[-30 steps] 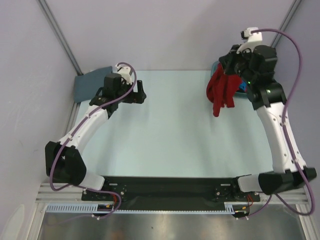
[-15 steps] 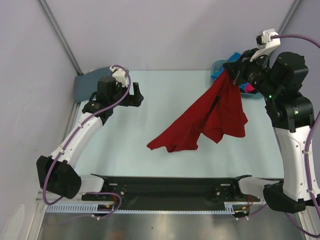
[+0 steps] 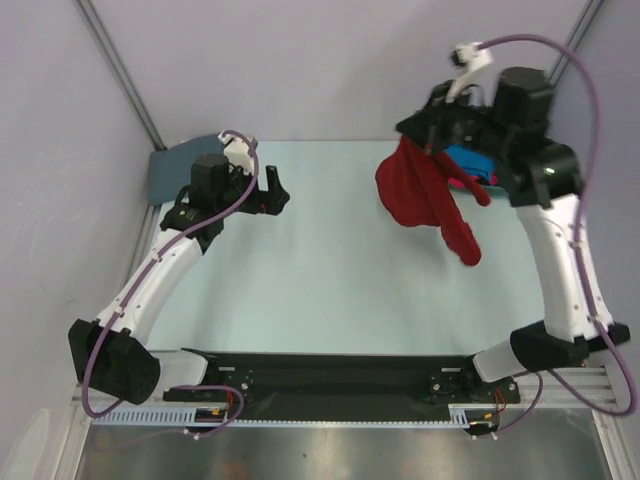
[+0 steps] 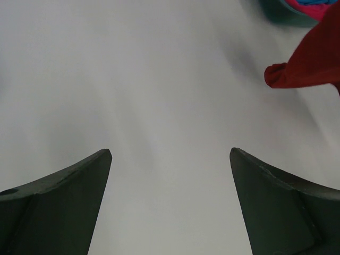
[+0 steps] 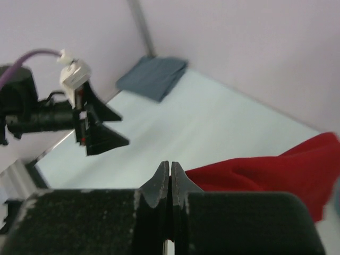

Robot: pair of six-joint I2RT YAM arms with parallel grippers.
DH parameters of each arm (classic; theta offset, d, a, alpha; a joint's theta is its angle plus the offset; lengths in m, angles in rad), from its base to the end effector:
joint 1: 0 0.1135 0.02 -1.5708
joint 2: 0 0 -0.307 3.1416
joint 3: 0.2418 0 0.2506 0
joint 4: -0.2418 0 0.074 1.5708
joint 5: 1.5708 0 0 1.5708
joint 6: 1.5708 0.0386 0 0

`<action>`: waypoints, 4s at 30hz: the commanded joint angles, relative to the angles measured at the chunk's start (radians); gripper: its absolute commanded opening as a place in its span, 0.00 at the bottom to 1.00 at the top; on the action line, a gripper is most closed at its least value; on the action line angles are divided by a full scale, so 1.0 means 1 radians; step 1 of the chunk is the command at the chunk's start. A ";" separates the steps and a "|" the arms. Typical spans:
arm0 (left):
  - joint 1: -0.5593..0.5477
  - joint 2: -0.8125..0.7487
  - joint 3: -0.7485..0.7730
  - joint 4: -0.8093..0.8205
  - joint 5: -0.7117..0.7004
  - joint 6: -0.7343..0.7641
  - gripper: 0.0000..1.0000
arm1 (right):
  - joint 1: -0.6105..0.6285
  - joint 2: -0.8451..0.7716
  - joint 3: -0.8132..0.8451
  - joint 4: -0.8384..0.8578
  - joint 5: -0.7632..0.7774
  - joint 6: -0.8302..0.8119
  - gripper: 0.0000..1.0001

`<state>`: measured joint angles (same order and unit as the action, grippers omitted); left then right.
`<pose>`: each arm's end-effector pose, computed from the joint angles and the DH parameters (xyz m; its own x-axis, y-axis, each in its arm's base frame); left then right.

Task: Fold and stack the t-shirts
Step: Move the tshirt to the center of the board, then flatten the tshirt out

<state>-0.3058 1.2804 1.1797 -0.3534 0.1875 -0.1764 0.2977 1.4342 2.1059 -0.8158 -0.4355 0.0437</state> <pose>0.2656 -0.0914 0.3938 -0.4917 -0.0255 -0.8704 0.3751 0.8959 -0.2382 0.2239 0.0857 0.6004 -0.1662 -0.0096 -0.9860 -0.6584 0.7455 0.1038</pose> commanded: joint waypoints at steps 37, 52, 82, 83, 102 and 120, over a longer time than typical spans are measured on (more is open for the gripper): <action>-0.045 0.264 -0.078 0.212 -0.020 -0.164 1.00 | 0.068 0.270 -0.555 0.354 0.692 0.133 1.00; -0.058 0.697 0.245 0.133 -0.125 -0.143 1.00 | -0.115 0.621 -0.406 0.395 0.456 0.203 0.88; -0.067 0.829 0.396 0.076 -0.053 -0.140 0.00 | -0.112 0.562 -0.560 0.396 0.328 0.196 0.37; -0.067 0.823 0.391 0.079 -0.053 -0.138 0.00 | -0.109 0.548 -0.560 0.392 0.324 0.194 0.33; -0.067 0.637 0.298 0.099 0.006 -0.114 0.00 | -0.042 0.142 -0.577 0.268 0.397 0.093 0.00; -0.216 0.594 0.242 0.211 0.095 -0.144 1.00 | 0.181 -0.344 -0.590 -0.006 0.672 0.134 0.00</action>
<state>-0.4625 1.8339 1.3830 -0.1955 0.2359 -0.3134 0.4709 1.0286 1.5372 -0.7700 0.1619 0.1635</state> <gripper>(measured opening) 0.995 0.042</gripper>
